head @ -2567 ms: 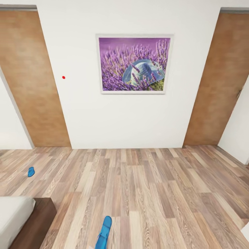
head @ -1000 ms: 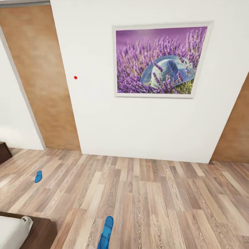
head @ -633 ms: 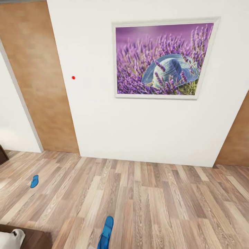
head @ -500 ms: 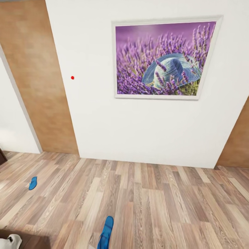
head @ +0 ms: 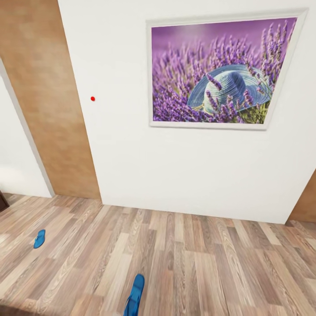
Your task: In the bedroom, move the book from the bed onto either nightstand, and place the two sandals side by side next to the bed.
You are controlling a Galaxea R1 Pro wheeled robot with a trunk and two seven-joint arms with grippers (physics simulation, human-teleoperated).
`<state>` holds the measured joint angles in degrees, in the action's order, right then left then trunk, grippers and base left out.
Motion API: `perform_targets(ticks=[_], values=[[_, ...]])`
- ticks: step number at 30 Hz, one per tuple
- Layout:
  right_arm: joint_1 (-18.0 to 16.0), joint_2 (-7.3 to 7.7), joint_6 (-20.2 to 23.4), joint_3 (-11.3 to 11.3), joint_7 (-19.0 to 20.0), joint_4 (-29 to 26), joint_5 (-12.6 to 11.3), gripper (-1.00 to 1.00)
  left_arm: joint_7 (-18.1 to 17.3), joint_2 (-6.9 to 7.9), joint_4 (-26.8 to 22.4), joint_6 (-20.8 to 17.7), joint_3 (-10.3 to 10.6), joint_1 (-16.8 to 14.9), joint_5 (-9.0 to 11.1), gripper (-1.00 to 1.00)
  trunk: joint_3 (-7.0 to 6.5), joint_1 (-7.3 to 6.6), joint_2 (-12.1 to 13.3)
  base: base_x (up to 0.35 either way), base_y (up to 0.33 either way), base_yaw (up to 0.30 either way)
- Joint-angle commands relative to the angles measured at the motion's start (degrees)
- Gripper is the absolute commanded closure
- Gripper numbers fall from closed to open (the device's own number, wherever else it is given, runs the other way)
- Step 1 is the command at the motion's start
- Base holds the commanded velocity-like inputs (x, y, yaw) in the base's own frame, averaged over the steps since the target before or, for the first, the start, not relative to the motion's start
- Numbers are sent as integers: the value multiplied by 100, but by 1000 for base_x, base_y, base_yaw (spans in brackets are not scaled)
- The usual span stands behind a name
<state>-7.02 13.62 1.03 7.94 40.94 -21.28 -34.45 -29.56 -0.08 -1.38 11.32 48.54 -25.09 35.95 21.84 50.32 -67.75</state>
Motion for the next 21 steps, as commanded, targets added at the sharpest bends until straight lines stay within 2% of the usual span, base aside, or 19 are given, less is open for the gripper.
perform_targets(ticks=[1, 16, 21], values=[[-3, 0, 11, 6, 28, 8, -35, -100, -15, -9, 6, 28, 42, -5, 44, 100, 6, 3, -3, 319, -67, 1], [-7, 0, 11, 6, 28, 9, -35, -100, -15, -28, 6, 28, 42, -5, 44, 100, 6, 3, -3, 318, -89, 3], [-4, -3, 11, 6, 28, 9, -35, -100, -15, -28, 6, 28, 42, -5, 44, 100, 6, 3, -3, 318, -109, 174]])
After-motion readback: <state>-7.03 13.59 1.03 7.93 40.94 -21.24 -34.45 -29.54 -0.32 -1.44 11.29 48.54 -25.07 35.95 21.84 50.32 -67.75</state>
